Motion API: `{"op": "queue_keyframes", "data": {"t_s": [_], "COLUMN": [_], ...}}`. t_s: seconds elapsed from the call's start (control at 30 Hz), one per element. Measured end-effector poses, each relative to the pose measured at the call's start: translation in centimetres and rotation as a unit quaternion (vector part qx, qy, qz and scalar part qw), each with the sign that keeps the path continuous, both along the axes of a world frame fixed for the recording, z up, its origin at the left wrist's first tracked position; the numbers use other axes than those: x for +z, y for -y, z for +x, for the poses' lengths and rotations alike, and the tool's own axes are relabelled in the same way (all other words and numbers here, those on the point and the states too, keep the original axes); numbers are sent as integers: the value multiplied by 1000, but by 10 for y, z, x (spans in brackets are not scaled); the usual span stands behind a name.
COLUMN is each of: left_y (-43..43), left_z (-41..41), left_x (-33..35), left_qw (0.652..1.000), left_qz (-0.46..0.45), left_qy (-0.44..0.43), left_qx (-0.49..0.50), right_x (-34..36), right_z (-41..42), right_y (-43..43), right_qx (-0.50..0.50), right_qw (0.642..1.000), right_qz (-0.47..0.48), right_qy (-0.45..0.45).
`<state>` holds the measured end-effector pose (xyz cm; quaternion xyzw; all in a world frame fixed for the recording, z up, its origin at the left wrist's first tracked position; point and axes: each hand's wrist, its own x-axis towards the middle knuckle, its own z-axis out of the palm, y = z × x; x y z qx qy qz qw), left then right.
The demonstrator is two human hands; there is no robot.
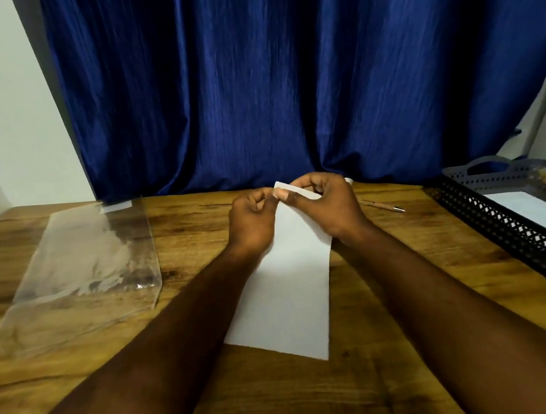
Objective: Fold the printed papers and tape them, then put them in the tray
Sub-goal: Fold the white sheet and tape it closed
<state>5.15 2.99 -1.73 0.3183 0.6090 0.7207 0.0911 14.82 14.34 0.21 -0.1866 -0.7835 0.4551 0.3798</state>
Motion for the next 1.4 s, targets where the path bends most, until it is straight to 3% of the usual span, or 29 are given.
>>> {"op": "queue_keyframes", "data": {"t_s": [0.13, 0.33, 0.63, 0.7, 0.8, 0.97, 1.07, 1.17, 1.23, 1.33, 1.4], "left_y": [0, 0, 1, 8, 21, 26, 23, 24, 26, 29, 30], "left_z": [-3, -7, -6, -4, -6, -12, -8, -8, -10, -12, -12], "left_x": [1, -2, 2, 7, 15, 19, 15, 10, 10, 12, 12], "left_qw": [999, 994, 993, 980, 926, 876, 857, 843, 838, 812, 800], "left_qz": [-22, -66, -111, -196, -342, -375, -360, -336, -316, -282, -256], "left_qy": [-7, -33, 30, -16, -159, -273, -329, -377, -407, -476, -508], "left_qx": [-44, -85, -32, -27, 28, 134, 166, 186, 179, 184, 193], "right_x": [1, -3, -4, -3, -2, -3, -6, -3, 4, 7, 7], "right_z": [6, 6, 0, 1, 5, 10, 16, 22, 23, 18, 15], "right_y": [-14, -20, -26, -32, -43, -47, -43, -39, -34, -21, -14], "right_qx": [41, 25, -27, -73, -157, -196, -238, -253, -194, -93, -65], "right_qw": [997, 996, 995, 993, 981, 967, 969, 929, 901, 863, 860], "right_qz": [-63, -68, -79, -81, -110, -165, -17, 251, 370, 465, 473], "right_qy": [18, 52, 61, 42, 1, 10, 69, 104, 117, 174, 183]}}
